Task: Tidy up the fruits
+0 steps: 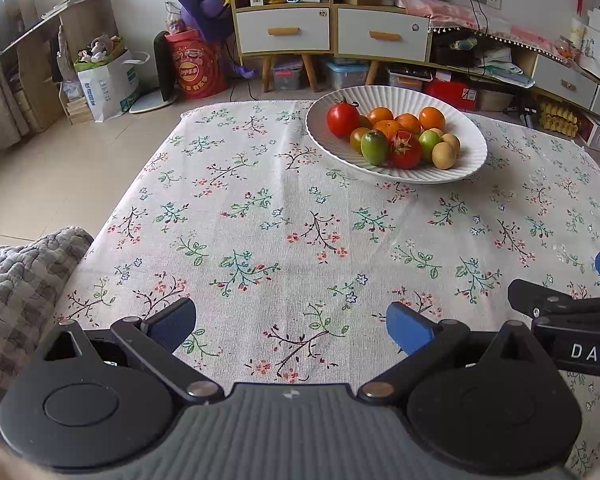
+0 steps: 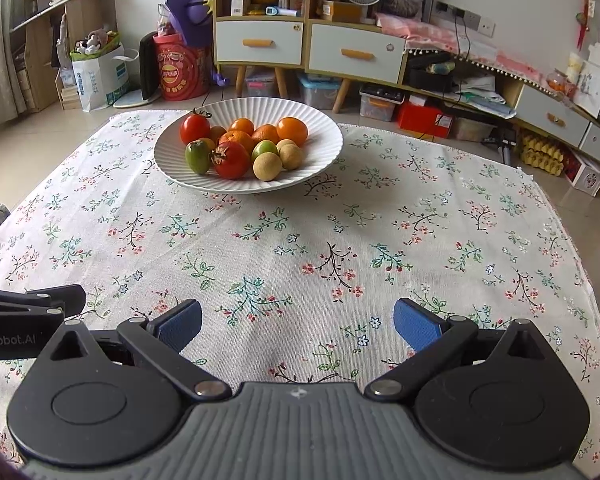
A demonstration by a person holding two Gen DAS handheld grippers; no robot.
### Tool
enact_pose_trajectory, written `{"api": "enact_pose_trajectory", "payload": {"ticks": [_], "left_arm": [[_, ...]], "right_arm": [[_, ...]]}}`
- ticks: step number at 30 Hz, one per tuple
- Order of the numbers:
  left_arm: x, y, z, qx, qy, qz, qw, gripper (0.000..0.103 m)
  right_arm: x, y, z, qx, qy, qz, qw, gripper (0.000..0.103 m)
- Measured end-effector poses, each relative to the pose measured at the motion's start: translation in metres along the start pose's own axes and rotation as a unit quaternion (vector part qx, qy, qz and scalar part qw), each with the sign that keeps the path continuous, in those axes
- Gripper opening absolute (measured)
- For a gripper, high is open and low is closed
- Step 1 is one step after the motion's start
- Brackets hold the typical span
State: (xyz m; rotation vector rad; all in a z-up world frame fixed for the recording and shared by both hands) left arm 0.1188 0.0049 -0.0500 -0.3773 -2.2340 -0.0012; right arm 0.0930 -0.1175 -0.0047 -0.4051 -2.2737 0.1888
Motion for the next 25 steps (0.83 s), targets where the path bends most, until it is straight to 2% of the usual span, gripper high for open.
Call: {"api": "enact_pose_trajectory", "payload": {"ticks": [25], "left_arm": [[-0.0015,0.0006,0.0005,0.000,-0.001,0.001,1.0000,0.100]], "right_arm": [[-0.0005,0.0005,0.0006,0.001,0.000,0.000,1.000,0.102]]}}
Point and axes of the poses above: each gripper's, at about its wrist camera, not at the fingertips, and x roughly against the way its jaws point, y to its left, z to its underside, the point moved 10 cm from there along -x, roughly the way its jaws point, and after that the axes turned 15 degrees about z, right-handed, at the moved point
